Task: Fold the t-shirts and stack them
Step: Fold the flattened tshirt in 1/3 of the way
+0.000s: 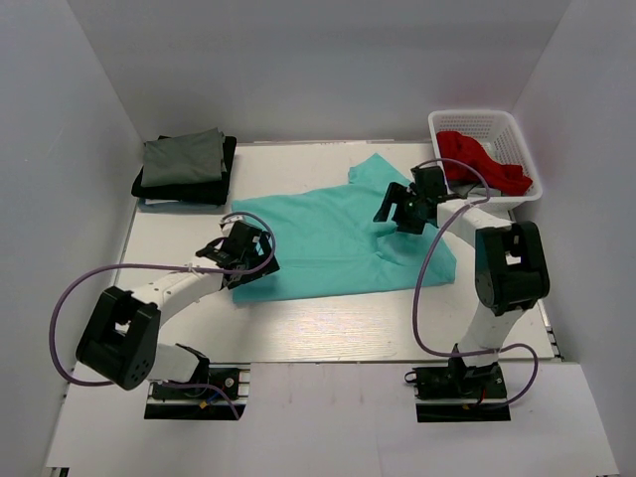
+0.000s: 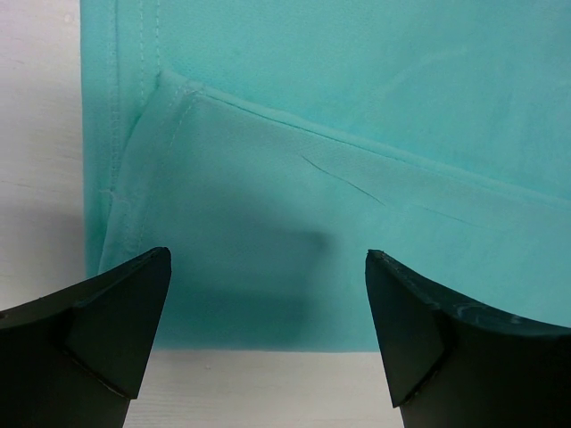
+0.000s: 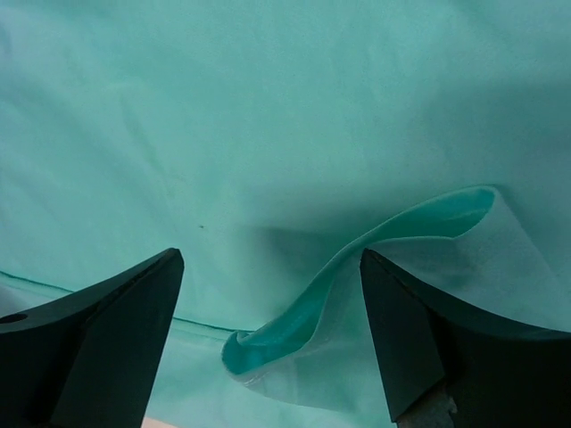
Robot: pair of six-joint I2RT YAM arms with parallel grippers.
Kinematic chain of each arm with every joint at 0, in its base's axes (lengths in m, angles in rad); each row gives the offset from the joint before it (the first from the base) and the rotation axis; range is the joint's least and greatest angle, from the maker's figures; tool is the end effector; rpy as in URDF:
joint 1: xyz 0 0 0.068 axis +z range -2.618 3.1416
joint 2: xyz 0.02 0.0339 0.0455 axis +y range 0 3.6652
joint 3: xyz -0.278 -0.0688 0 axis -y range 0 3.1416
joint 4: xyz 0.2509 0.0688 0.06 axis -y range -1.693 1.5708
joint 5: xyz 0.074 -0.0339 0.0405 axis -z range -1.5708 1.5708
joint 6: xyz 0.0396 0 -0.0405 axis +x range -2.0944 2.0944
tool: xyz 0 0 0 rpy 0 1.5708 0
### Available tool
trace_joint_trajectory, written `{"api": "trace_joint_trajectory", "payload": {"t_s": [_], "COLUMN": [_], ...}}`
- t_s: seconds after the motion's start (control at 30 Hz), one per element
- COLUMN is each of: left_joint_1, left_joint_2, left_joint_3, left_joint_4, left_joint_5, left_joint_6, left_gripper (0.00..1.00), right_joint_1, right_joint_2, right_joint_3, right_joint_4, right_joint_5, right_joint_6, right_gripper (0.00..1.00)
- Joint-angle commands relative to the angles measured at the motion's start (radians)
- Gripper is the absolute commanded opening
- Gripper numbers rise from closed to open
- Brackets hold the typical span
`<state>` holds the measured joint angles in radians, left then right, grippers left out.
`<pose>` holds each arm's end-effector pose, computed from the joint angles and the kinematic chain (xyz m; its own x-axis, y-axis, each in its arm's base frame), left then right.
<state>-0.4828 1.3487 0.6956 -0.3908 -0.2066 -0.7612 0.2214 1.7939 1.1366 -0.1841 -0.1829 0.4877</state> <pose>0.2262 -0.1094 0.1824 -0.8047 -0.3404 -0.4864 -0.2653 0.9391 -0.2185 0.3809 0.0931 0.1946 -0.7992 0.2924 -0.5252 0.0456 0.9007 0.4321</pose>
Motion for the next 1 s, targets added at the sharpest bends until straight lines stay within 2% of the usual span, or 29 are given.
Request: {"api": "trace_joint_trajectory", "payload": {"t_s": [0.0, 0.03, 0.23, 0.3, 0.37, 0.4, 0.43, 0.53, 0.8, 0.93, 0.97], "left_joint_1": [-0.005, -0.005, -0.005, -0.005, -0.005, -0.005, -0.005, -0.005, -0.005, -0.005, -0.005], "left_joint_2": [-0.045, -0.045, -0.065, -0.076, -0.085, -0.085, -0.085, -0.074, -0.111, -0.12, -0.129], "left_joint_3": [-0.004, -0.004, -0.004, -0.004, -0.014, -0.025, -0.025, -0.016, -0.076, -0.076, -0.076], "left_joint_4": [-0.014, -0.014, 0.015, 0.029, 0.044, 0.059, 0.059, 0.026, 0.014, -0.02, -0.02], "left_joint_5": [-0.03, -0.019, 0.012, 0.022, 0.045, 0.045, 0.056, 0.043, 0.012, 0.003, -0.01], "left_joint_6": [-0.009, -0.009, -0.009, 0.0, 0.0, 0.011, 0.011, 0.0, -0.027, -0.038, -0.038], "left_gripper": [1.0, 1.0, 1.0, 1.0, 1.0, 1.0, 1.0, 1.0, 1.0, 1.0, 1.0], "right_joint_1": [-0.011, 0.005, -0.001, 0.003, 0.01, 0.009, 0.016, 0.039, 0.087, 0.102, 0.101], "right_joint_2": [-0.05, -0.109, -0.306, -0.349, -0.352, -0.335, -0.326, -0.243, 0.033, 0.041, 0.027], "right_joint_3": [0.038, 0.01, -0.105, -0.15, -0.202, -0.213, -0.222, -0.199, -0.048, -0.018, -0.03], "right_joint_4": [-0.023, -0.022, -0.057, -0.066, -0.049, -0.037, 0.001, 0.047, 0.137, 0.061, 0.054], "right_joint_5": [0.084, 0.097, 0.23, 0.157, 0.009, -0.038, -0.152, -0.237, -0.262, -0.176, -0.109], "right_joint_6": [-0.075, -0.08, -0.078, -0.089, -0.118, -0.121, -0.121, -0.1, -0.066, -0.055, -0.051], "right_gripper": [0.87, 0.9, 0.9, 0.9, 0.9, 0.9, 0.9, 0.9, 0.9, 0.9, 0.9]}}
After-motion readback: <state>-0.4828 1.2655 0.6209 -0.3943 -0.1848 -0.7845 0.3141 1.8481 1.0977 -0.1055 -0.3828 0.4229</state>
